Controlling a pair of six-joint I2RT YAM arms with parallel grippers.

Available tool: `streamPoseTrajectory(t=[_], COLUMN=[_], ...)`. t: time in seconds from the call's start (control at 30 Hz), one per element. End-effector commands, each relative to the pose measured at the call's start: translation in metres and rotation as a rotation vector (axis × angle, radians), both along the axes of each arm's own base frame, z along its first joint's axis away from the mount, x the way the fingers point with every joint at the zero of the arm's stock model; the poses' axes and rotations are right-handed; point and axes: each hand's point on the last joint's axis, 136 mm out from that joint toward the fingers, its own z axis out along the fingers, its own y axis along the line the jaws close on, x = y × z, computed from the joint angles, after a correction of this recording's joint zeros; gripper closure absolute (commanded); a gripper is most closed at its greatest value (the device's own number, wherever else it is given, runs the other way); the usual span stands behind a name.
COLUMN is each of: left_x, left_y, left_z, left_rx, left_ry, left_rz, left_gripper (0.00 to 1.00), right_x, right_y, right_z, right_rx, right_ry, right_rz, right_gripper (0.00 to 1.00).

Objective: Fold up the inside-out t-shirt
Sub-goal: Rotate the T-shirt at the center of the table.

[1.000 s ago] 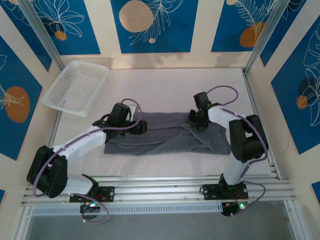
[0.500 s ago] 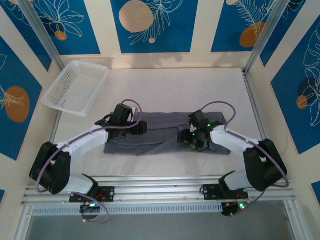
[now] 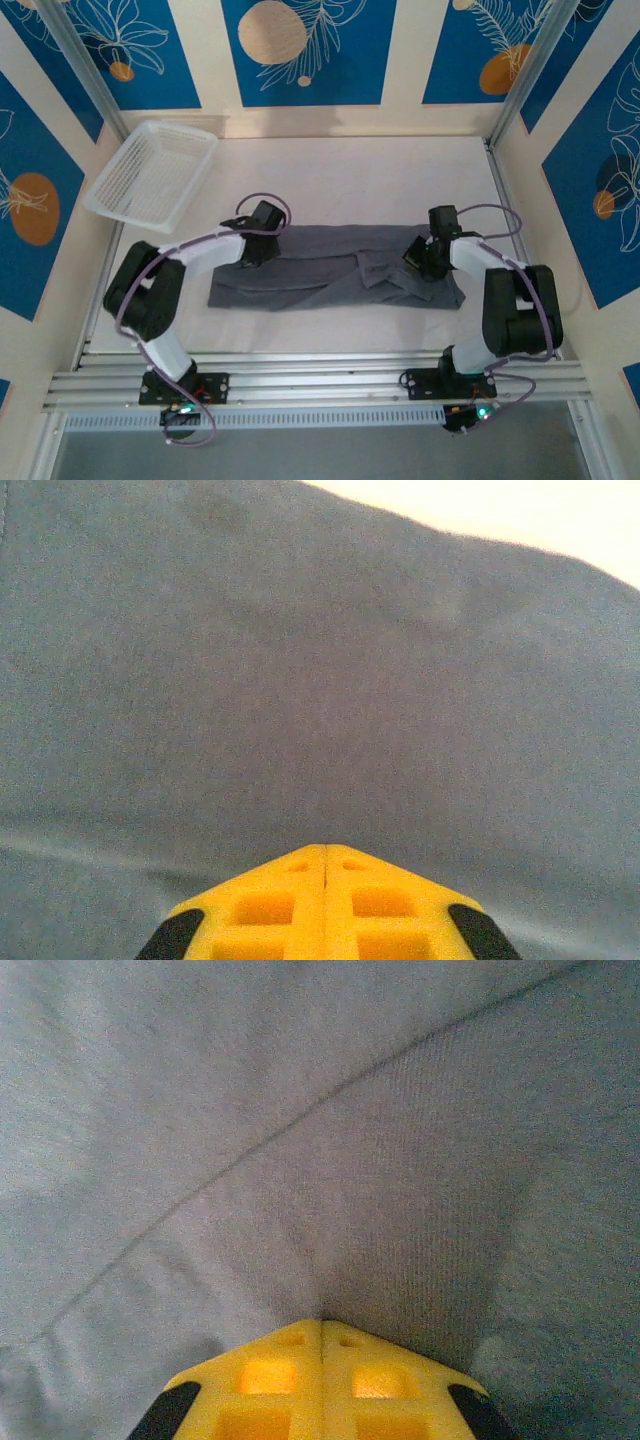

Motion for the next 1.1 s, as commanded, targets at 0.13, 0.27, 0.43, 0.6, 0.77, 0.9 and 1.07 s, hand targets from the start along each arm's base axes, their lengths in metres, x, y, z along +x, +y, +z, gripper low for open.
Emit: streamPoseTrajectory(t=[0.13,0.27,0.43,0.6,0.77,0.9,1.07], left_x=[0.032,0.039,0.061,0.119,0.181,0.214,0.246], left_y=[-0.013,-0.019,-0.032,-0.048,-0.104,-0.143,-0.175], left_z=[-0.019,-0.048,-0.075,-0.07,-0.059,-0.046,-0.027], left_rx=[0.026,-0.008,-0.086,-0.063,-0.196,-0.316,-0.435], left_ry=[0.003,0.065,0.119,0.052,-0.018,-0.071,-0.148], left_rz=[0.036,0.043,0.039,-0.045,-0.167,-0.183,-0.188], left_gripper=[1.0,1.0,1.0,1.0,1.0,1.0,1.0], right_x=[0.005,0.001,-0.017,-0.05,-0.085,-0.1,-0.075], right_y=[0.019,0.032,0.067,0.108,0.173,0.243,0.303], right_z=[-0.012,-0.011,-0.007,-0.01,-0.016,-0.008,0.011], right_rx=[0.024,0.005,0.024,0.112,0.214,0.249,0.322], right_ry=[0.05,0.085,0.139,0.167,0.202,0.225,0.119], right_rz=[0.099,0.157,0.221,0.212,0.295,0.528,0.689], right_gripper=[1.0,1.0,1.0,1.0,1.0,1.0,1.0])
